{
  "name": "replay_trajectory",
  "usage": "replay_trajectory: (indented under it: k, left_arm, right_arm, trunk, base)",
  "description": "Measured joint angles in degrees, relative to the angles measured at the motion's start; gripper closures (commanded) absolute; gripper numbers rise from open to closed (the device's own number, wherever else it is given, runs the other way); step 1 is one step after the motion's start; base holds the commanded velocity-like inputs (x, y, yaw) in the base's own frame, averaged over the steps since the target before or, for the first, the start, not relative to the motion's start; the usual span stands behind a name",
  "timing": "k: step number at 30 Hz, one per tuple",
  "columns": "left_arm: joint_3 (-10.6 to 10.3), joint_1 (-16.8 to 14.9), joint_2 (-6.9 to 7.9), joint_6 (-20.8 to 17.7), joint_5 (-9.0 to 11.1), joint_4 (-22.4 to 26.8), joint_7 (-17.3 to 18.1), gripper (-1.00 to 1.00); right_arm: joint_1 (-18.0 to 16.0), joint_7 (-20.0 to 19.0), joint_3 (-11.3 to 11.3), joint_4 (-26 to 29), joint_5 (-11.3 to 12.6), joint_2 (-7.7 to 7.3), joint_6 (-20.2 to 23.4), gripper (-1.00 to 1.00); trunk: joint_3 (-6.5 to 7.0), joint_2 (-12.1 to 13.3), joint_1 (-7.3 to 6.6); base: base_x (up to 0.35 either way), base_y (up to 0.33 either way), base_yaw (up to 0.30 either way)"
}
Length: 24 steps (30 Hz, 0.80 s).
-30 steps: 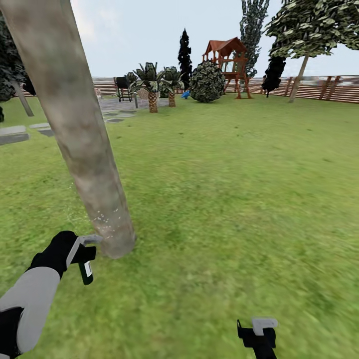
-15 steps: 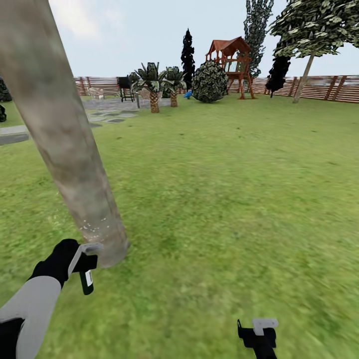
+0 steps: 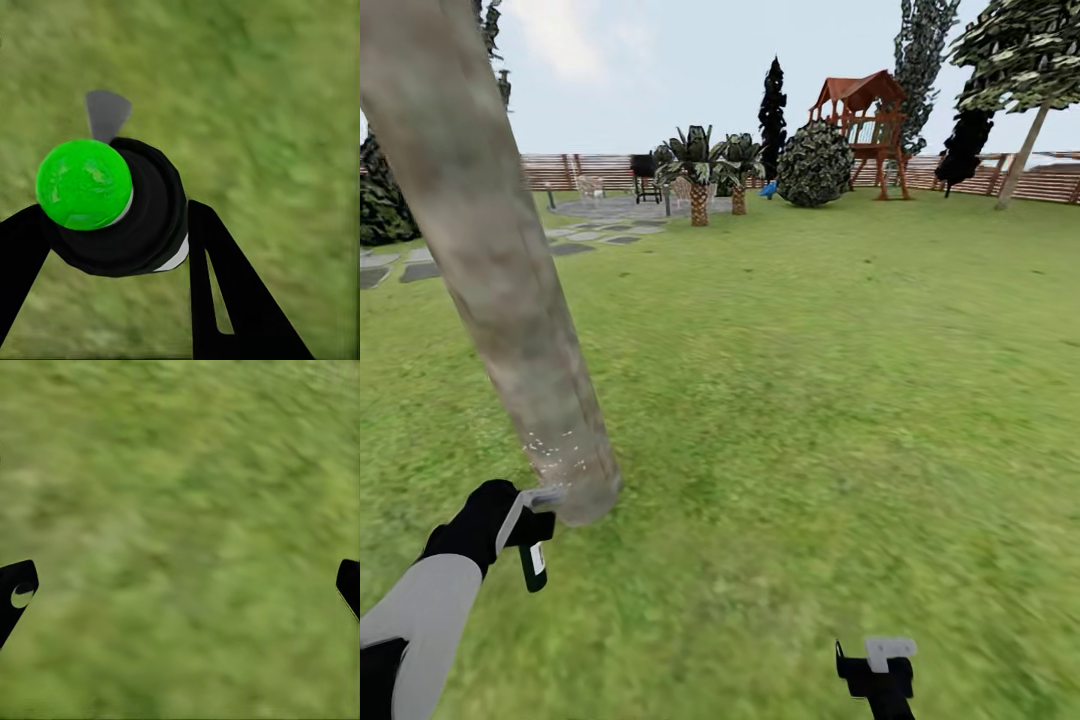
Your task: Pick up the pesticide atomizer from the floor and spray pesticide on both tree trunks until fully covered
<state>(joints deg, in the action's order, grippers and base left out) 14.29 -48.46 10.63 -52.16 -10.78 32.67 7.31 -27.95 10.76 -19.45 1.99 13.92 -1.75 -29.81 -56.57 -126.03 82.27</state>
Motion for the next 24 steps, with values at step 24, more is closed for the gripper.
replay_trajectory:
  k: [24]
  left_arm:
    - [0.1, 0.6, 0.31, 0.0, -0.1, -0.2, 0.1, 1.0]
  right_arm:
    - [0.0, 0.0, 0.0, 0.0, 0.0, -0.01, 0.0, -1.0]
  trunk:
    - [0.0, 0.0, -0.01]
  base:
    - [0.097, -0.267, 0.178]
